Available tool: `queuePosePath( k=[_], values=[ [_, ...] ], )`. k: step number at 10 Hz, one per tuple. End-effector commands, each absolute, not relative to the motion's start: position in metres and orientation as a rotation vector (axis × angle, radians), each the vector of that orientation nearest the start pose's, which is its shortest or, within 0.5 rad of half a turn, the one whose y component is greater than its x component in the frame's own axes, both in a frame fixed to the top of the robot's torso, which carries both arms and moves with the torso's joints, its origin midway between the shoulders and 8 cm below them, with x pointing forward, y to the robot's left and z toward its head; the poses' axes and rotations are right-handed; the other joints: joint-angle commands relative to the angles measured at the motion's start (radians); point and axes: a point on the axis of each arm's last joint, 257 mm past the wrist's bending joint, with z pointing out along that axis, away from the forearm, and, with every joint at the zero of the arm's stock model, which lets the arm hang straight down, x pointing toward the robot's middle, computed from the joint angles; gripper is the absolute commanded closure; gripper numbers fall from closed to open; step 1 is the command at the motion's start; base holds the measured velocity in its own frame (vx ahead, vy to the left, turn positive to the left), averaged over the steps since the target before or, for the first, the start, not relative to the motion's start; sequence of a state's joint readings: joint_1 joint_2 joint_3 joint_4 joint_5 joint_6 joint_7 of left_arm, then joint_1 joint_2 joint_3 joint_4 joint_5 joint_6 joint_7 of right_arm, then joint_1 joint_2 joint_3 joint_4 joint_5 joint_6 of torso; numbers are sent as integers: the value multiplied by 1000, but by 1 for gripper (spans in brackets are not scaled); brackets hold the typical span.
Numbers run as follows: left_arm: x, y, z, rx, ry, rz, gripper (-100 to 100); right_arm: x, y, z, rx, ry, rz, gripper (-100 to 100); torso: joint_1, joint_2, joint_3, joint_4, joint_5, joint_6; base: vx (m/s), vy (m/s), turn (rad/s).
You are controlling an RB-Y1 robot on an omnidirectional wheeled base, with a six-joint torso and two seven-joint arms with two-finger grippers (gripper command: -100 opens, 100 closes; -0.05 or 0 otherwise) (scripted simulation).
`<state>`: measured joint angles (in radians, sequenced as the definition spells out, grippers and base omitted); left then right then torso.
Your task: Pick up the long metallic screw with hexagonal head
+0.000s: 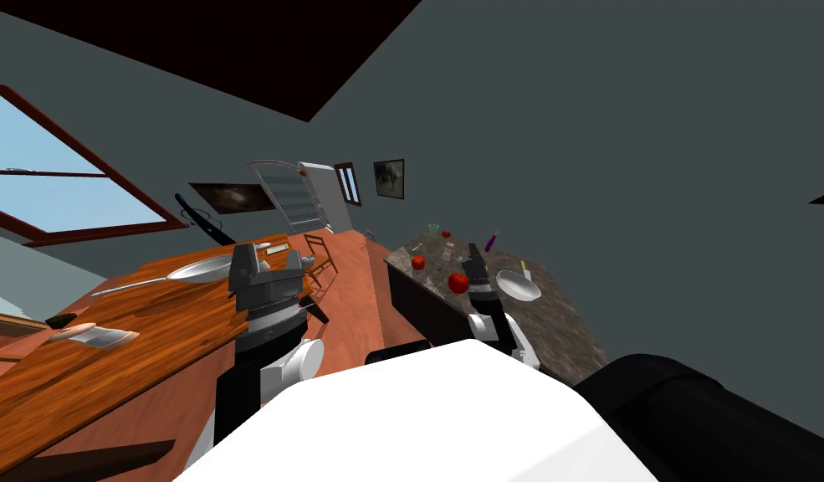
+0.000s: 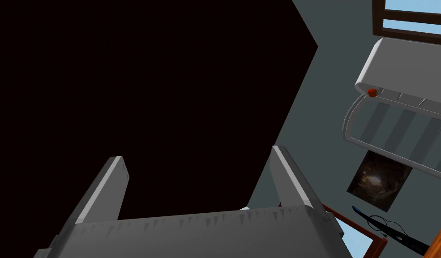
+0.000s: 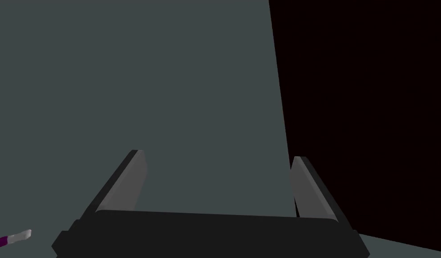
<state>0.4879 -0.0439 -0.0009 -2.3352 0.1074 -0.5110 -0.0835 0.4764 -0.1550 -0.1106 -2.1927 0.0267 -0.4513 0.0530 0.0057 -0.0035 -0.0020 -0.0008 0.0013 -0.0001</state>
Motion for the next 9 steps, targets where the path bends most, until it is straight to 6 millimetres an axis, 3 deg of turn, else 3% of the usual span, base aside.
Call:
queuePosePath(
  k=[1, 3, 9],
  values=[
    [328, 293, 54, -664, 475, -1311, 0, 378, -320, -29, 587, 882, 1036, -100, 0, 0, 0, 0, 0, 0, 67, 87, 0],
    [328, 293, 54, -664, 475, -1311, 0, 385, -327, -44, 597, 919, 994, -100, 0, -1, -1, 0, 0, 0, 54, 78, -1],
    [328, 293, 54, -664, 475, -1311, 0, 413, -377, -124, 633, 1131, 716, -100, 2, -2, -1, -1, 1, 0, 63, 104, 0]
  ],
)
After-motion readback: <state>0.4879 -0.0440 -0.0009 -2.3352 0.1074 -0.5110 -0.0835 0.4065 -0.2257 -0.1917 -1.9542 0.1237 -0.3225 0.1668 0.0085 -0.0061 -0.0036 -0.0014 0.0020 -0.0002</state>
